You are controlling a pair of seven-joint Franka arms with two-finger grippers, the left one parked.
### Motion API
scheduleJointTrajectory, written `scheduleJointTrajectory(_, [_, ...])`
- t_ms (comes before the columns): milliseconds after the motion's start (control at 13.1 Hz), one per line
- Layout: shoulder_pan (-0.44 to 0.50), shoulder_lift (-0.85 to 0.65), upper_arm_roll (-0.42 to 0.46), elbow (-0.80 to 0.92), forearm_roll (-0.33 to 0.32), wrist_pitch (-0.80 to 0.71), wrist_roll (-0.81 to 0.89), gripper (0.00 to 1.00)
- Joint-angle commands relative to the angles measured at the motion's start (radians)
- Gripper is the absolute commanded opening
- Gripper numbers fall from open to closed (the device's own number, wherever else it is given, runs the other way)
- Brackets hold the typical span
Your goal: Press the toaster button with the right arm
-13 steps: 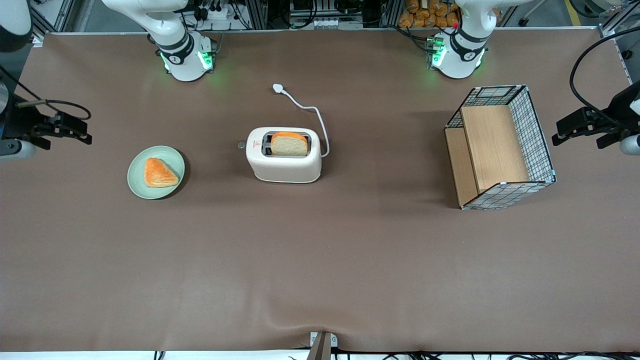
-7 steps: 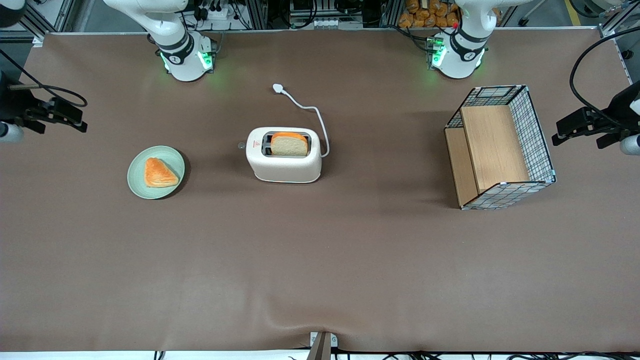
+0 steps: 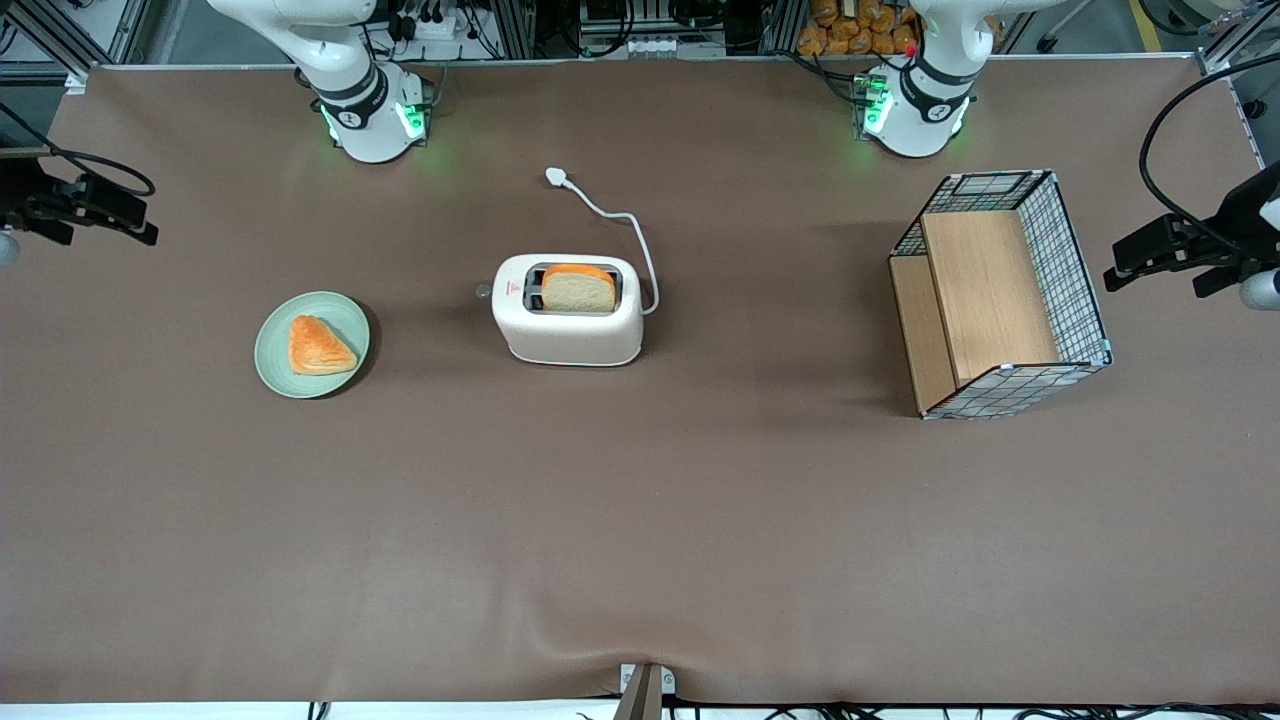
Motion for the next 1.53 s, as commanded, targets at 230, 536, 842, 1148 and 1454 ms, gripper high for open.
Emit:
scheduleJointTrajectory(230, [-0.022, -0.006, 0.004, 0.020, -0.009, -0.042, 0.031, 1.00])
scheduleJointTrajectory(536, [-0.020, -0.008, 0.001, 0.020, -0.008, -0.042, 0.029, 1.00])
scheduleJointTrajectory(842, [-0.019, -0.008, 0.001, 0.027, -0.008, -0.040, 0.029, 1.00])
scheduleJointTrajectory(1148, [-0.014, -0.008, 0.000, 0.029, -0.008, -0.037, 0.029, 1.00])
scheduleJointTrajectory(1454, [-0.011, -0.002, 0.000, 0.036, -0.008, -0.039, 0.029, 1.00])
